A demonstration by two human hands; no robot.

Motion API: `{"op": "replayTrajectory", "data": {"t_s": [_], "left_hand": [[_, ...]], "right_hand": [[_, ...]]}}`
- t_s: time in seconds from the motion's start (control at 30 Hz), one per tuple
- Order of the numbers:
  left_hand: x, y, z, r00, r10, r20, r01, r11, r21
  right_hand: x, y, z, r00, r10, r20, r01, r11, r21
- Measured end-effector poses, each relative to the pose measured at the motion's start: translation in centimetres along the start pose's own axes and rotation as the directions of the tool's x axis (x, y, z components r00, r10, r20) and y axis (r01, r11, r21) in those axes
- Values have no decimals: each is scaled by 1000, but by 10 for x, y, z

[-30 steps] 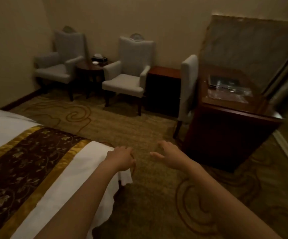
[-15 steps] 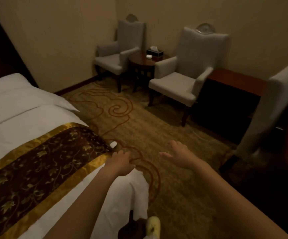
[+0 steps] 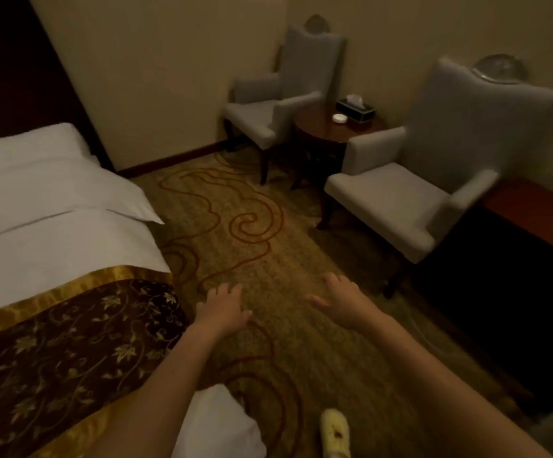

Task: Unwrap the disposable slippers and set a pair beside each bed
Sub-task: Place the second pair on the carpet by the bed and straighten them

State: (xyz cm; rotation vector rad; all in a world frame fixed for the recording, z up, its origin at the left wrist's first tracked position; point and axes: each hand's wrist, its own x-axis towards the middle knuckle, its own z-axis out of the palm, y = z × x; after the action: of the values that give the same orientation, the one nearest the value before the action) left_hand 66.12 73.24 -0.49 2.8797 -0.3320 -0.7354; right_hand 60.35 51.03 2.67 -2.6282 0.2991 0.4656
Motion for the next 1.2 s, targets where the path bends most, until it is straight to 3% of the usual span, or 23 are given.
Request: {"op": "replayTrajectory", "data": {"t_s": [0.2, 0.43, 0.63, 0.97, 1.2], "left_hand": [[112, 21, -29, 982, -187, 21, 188, 975, -115], [183, 10, -70, 905, -426, 21, 416, 872, -256], [249, -28, -85, 799, -594, 87, 584, 736, -342], [351, -79, -109, 637, -745, 195, 730, 503, -463], [405, -84, -90, 426, -852, 304, 822, 224, -524]], "right_hand": [[163, 2, -51, 976, -174, 128, 190, 973, -129], [311, -49, -89, 886, -371, 277, 432, 879, -202], [424, -108, -73, 750, -527, 400, 633, 747, -202], [575, -198, -43, 541, -612, 576, 807, 572, -150], [648, -252, -3, 328, -606, 725, 916, 392, -87]]}}
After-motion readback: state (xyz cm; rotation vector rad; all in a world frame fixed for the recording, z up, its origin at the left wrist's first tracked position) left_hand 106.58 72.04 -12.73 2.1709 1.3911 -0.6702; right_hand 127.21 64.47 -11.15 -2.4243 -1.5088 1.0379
